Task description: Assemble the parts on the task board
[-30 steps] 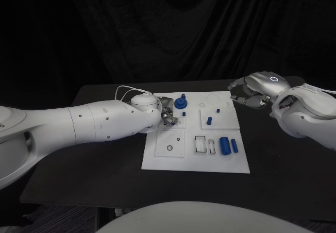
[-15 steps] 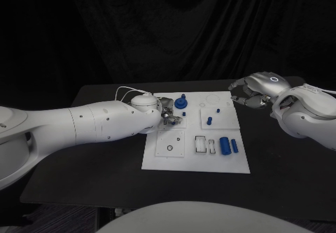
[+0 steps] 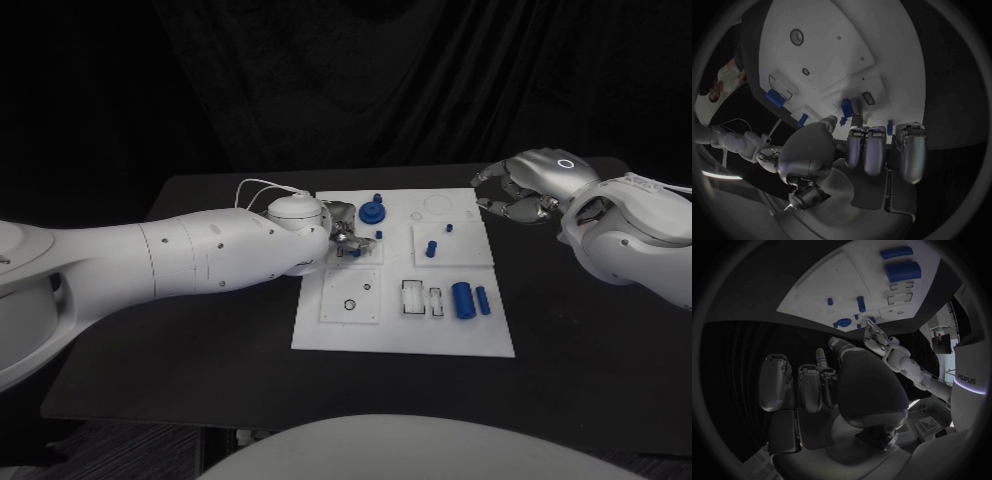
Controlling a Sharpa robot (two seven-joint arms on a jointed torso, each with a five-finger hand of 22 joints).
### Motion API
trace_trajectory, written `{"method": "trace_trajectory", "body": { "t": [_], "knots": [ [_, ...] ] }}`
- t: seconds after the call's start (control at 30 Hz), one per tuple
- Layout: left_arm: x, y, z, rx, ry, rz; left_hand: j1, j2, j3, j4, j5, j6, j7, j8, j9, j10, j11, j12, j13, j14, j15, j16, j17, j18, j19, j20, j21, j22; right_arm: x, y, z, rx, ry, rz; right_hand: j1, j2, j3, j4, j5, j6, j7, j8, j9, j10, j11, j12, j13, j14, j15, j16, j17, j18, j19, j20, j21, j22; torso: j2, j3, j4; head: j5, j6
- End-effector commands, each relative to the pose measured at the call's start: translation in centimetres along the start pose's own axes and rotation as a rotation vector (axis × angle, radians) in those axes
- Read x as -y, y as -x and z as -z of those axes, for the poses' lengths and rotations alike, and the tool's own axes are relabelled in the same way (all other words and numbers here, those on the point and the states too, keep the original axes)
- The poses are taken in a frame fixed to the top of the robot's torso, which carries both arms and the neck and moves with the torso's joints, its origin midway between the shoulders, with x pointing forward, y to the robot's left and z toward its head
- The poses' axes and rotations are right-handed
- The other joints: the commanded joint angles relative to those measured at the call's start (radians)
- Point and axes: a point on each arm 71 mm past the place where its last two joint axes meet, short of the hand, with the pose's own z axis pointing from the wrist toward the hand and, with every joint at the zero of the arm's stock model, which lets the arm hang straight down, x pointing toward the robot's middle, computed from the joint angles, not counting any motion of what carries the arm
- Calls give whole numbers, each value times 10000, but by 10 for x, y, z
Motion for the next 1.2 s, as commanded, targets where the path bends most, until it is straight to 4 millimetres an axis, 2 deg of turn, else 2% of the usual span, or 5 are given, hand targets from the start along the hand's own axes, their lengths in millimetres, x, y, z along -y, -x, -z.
{"method": "trace_trajectory", "body": {
  "t": [0.03,0.2,0.43,0.9,1.2],
  "knots": [
    [0,-1,0,99,-88,73,-137,48,-96,-10,-11,134,3,107,97,1034,-52,27,2605,1055,-11,26,2633,85,508,-9,14,2040,2,-1,1,-53,-227,10,89,10,38,3,-43,40,6,-35,-9,952,98,-42,2567,780,75,-65,1906,50,-70,-14,-69,1829,5,-3,2,3,1],
    [-3,1,1,250,-150,157,-259,164,-316,-17,-18,152,-45,318,431,1034,-99,27,2605,1055,-55,26,2633,80,524,-53,23,2060,2,-1,1,-64,-246,13,89,10,38,3,-43,40,6,-35,-9,952,98,-42,2567,780,75,-65,1906,50,-70,-14,-69,1829,5,3,-1,33,1],
    [-6,2,1,350,-264,207,-209,467,-666,-16,-9,-46,-106,793,1325,1034,-152,27,2605,1055,-103,26,2633,77,536,-106,20,2081,3,-1,1,-78,-268,21,89,10,38,3,-43,40,6,-35,-9,952,98,-42,2567,780,75,-65,1906,50,-70,-14,-69,1829,13,-4,-10,53,1],
    [-8,-1,0,-161,-365,916,19,673,-732,-33,-1,-219,-93,811,1533,1034,-144,27,2605,1055,-98,26,2633,93,497,-108,-37,2049,3,-2,1,-116,-309,36,97,10,53,-13,-45,53,7,-37,-15,949,99,-45,2564,777,76,-76,1896,50,-71,-13,-75,1828,6,-2,3,41,1],
    [-7,-2,-1,-320,-381,1110,219,651,-772,-57,-1,-256,-82,775,1549,1034,-129,27,2605,1055,-82,26,2633,94,490,-97,-45,2049,4,-2,1,-113,-310,38,97,10,53,-13,-45,53,7,-37,-15,949,99,-45,2564,777,76,-76,1896,50,-71,-13,-75,1828,-1,-1,-2,22,1]
  ]
}}
